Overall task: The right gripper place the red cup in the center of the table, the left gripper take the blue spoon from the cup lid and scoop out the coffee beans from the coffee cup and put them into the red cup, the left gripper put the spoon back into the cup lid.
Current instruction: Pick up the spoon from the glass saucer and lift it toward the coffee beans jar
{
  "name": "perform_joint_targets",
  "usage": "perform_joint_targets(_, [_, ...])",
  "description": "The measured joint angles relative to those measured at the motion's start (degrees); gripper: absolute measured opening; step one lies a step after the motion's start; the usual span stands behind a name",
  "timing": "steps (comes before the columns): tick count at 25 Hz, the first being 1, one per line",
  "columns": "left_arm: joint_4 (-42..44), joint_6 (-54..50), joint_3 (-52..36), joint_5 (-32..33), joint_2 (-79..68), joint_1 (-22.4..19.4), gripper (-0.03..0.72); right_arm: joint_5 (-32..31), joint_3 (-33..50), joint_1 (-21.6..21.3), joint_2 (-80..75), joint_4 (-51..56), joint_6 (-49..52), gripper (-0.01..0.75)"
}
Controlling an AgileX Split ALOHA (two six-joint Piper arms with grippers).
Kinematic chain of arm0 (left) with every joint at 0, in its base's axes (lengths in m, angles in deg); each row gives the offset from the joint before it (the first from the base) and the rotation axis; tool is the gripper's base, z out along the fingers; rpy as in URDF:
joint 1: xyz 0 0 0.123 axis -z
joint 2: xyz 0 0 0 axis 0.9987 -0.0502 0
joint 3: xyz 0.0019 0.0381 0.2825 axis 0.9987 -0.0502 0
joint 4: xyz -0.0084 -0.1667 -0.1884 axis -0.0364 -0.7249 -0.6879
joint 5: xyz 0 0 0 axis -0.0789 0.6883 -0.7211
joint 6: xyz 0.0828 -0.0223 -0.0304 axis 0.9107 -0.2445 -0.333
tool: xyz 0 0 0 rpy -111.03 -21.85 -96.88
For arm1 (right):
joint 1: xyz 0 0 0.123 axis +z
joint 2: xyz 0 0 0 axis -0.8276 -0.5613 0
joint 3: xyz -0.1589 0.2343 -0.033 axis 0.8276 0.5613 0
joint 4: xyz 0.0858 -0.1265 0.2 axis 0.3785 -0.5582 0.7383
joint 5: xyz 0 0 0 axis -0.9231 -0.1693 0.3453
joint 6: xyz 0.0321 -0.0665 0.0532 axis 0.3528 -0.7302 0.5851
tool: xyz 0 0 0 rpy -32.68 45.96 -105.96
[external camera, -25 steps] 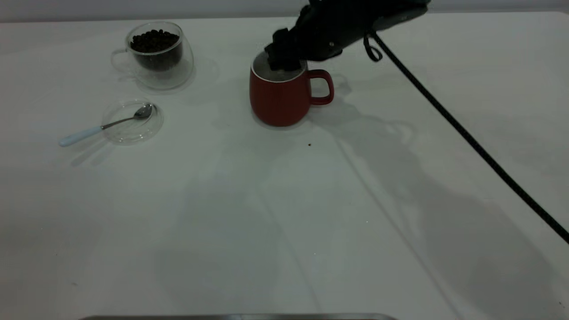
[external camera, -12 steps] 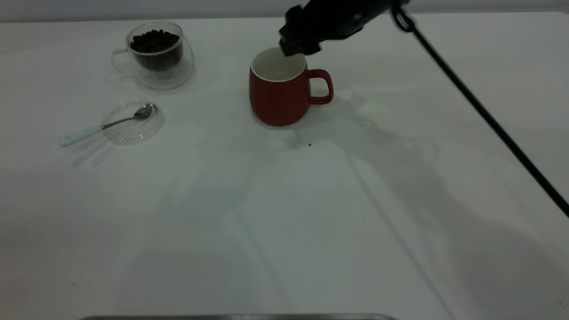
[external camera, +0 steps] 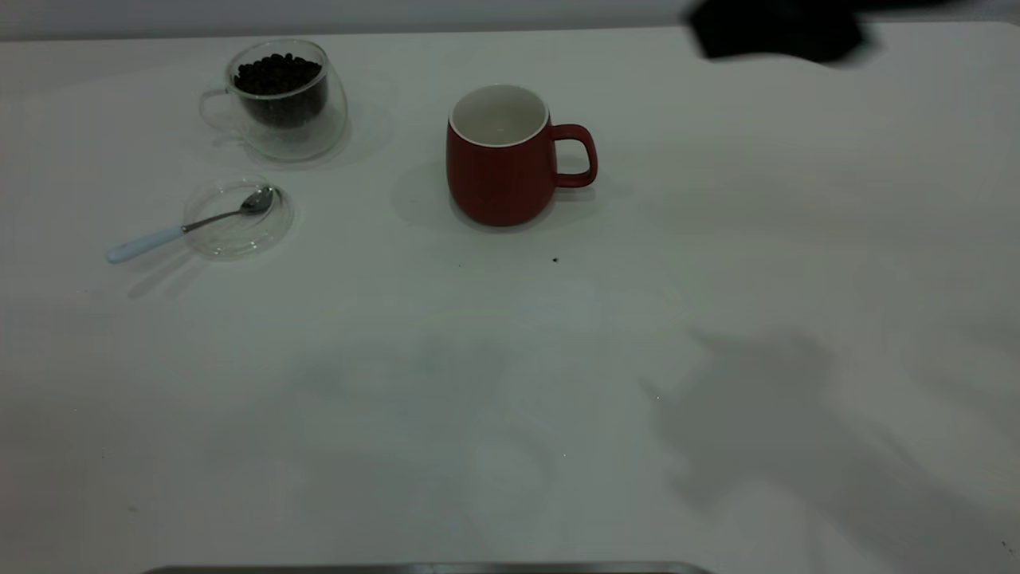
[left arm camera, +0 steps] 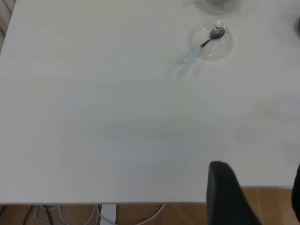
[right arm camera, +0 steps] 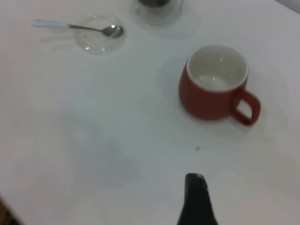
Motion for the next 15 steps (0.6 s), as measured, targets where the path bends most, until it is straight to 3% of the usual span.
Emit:
perform_joint_targets(5, [0.00,0.00,0.00,0.00,0.00,0.00,0.408,-0.13,6.11,0.00,14.32,1.96,10.57,0.583])
perform_joint_targets(8, [0.00,0.00,0.00,0.00,0.00,0.00,0.408,-6.45,6.11,0.00,21.29,3.26,15.03,0.583])
perform_joint_targets(11, [0.00,0.00,0.00,0.00,0.00,0.00,0.408,-22.13,6.17,0.00,25.96,-2.96,22.21,0.583])
perform_joint_targets(15, [0.00,-0.01,0.00,0.00,0.00,0.00,0.408,-44.02,6.17,0.00,27.62,-28.84,43.09,0.583])
